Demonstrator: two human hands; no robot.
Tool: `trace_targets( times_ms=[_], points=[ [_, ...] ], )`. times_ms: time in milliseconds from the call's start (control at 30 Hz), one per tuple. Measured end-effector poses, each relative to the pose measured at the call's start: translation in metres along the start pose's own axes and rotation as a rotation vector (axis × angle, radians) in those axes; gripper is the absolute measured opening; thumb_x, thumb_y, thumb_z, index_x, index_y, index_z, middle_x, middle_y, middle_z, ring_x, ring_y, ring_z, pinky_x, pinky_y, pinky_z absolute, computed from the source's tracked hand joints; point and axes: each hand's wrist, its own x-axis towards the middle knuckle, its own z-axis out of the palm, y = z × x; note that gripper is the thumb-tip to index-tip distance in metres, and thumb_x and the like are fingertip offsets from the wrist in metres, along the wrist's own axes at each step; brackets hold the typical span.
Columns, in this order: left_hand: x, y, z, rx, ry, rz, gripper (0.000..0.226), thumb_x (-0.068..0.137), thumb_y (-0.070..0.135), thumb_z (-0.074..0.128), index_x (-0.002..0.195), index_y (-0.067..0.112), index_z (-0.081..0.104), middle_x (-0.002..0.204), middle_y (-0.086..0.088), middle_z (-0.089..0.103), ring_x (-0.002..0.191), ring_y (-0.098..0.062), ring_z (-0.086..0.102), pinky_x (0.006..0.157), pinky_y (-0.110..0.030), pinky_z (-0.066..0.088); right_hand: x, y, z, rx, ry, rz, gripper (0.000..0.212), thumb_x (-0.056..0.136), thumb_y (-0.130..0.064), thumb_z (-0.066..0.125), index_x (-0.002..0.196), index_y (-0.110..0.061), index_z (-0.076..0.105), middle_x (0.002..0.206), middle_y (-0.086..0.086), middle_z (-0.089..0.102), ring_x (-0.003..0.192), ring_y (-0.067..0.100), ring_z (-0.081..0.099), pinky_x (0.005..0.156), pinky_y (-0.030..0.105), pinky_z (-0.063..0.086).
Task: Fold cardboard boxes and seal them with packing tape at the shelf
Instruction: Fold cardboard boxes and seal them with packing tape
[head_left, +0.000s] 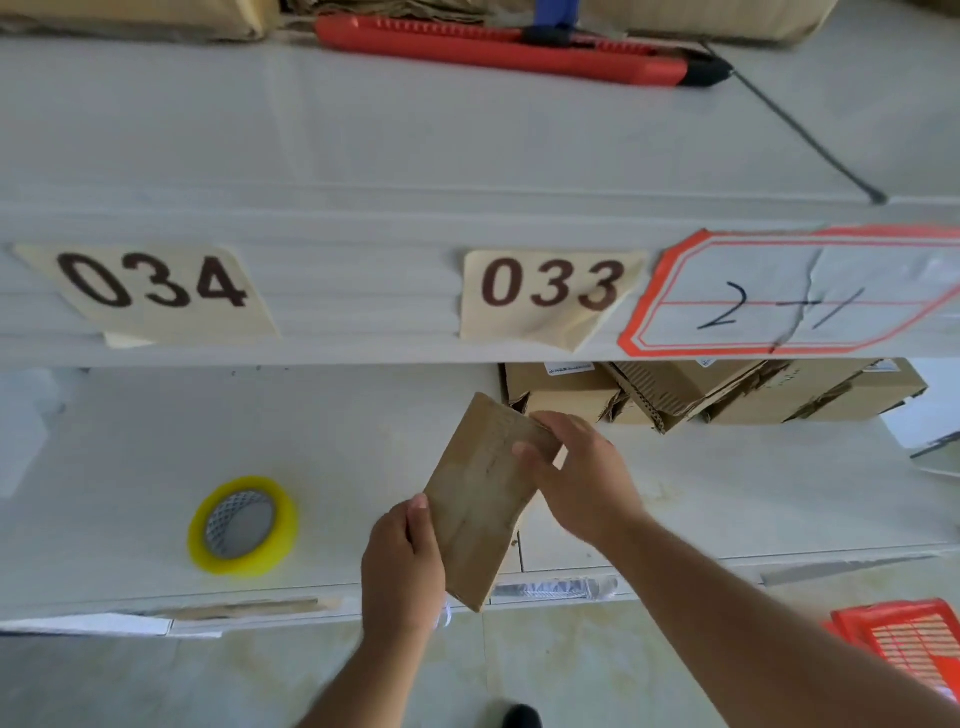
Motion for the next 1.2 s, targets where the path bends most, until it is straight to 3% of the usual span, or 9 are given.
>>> trace_targets(
  times_ms=[133,267,333,467,633,933,1033,1100,1200],
  points=[
    [0.003,-0.01,0.004,-0.204,-0.098,-0.081,0.034,0.109,0.038,0.036,0.105,0.024,0.067,0.103,-0.001,0.07,0.095,-0.021,0.063,0.076,-0.032,0.042,-0.049,-0.008,0.016,-0.198,0.303,-0.494,0.036,0.092,-0.021,0.075,0.127,-0.014,0.071,0.128,0.001,0.069,0.118,0.02,0.059,0.1,0.029,0.049],
    [0.0,-0.001,-0.019,-0.579,-0.179,-0.345,0.062,0.103,0.062,0.035,0.093,0.014,0.074,0.094,-0.01,0.078,0.084,-0.019,0.07,0.078,-0.035,0.051,-0.084,-0.001,0.051,-0.277,0.252,-0.696,0.036,0.091,-0.015,0.077,0.126,-0.007,0.073,0.13,0.006,0.069,0.122,0.025,0.062,0.106,0.036,0.051],
    [0.005,0.017,-0.036,-0.455,-0.201,-0.259,0.061,0.108,0.057,0.029,0.091,0.02,0.075,0.087,-0.002,0.077,0.084,-0.017,0.071,0.079,-0.035,0.05,-0.097,-0.004,0.061,-0.304,0.226,-0.724,0.032,0.088,-0.017,0.078,0.119,-0.01,0.075,0.124,0.005,0.07,0.117,0.025,0.064,0.104,0.037,0.052],
    [0.011,0.039,-0.043,0.045,-0.188,0.049,0.062,0.11,0.05,0.023,0.069,0.019,0.058,0.069,0.003,0.059,0.074,-0.024,0.058,0.066,-0.035,0.037,-0.111,-0.023,0.063,-0.162,0.184,-0.662,0.019,0.092,-0.018,0.069,0.11,-0.016,0.075,0.117,-0.001,0.07,0.108,0.021,0.065,0.095,0.035,0.054],
    [0.015,0.032,-0.036,0.13,-0.158,0.052,0.065,0.108,0.055,0.021,0.085,0.018,0.07,0.088,-0.008,0.073,0.088,-0.03,0.067,0.075,-0.036,0.048,-0.102,-0.022,0.066,-0.321,0.006,-0.612,0.047,0.105,-0.027,0.045,0.148,-0.015,0.056,0.16,0.0,0.047,0.152,0.017,0.037,0.125,0.041,0.029],
    [0.016,0.032,-0.034,0.178,-0.149,0.071,0.068,0.107,0.058,0.018,0.091,0.019,0.072,0.091,-0.006,0.074,0.09,-0.031,0.066,0.074,-0.035,0.047,-0.028,-0.044,0.045,-0.496,-0.288,-0.184,0.079,0.102,-0.063,0.004,0.167,-0.017,-0.003,0.174,0.001,-0.009,0.16,0.017,-0.014,0.129,0.044,-0.006],
    [0.015,0.036,-0.035,0.186,-0.15,0.072,0.064,0.107,0.057,0.016,0.08,0.023,0.063,0.077,0.003,0.065,0.079,-0.024,0.06,0.071,-0.034,0.043,0.004,-0.049,0.034,-0.49,-0.313,-0.037,0.09,0.096,-0.078,0.008,0.164,-0.019,0.019,0.171,0.006,0.022,0.159,0.027,0.015,0.129,0.048,0.016],
    [0.017,0.038,-0.038,0.189,-0.182,0.061,0.064,0.107,0.057,0.015,0.078,0.023,0.06,0.074,0.005,0.061,0.077,-0.023,0.06,0.069,-0.035,0.044,0.015,-0.05,0.028,-0.459,-0.31,0.03,0.083,0.093,-0.083,0.014,0.136,-0.026,0.056,0.136,0.003,0.06,0.132,0.029,0.053,0.111,0.049,0.043],
    [0.013,0.035,-0.047,0.294,-0.234,0.054,0.072,0.103,0.064,0.008,0.083,0.024,0.064,0.078,0.002,0.064,0.078,-0.022,0.062,0.07,-0.034,0.045,0.006,-0.032,0.022,-0.018,-0.282,0.215,0.066,0.093,-0.082,0.029,0.109,-0.03,0.066,0.103,-0.009,0.067,0.099,0.019,0.065,0.087,0.038,0.053]
  ],
)
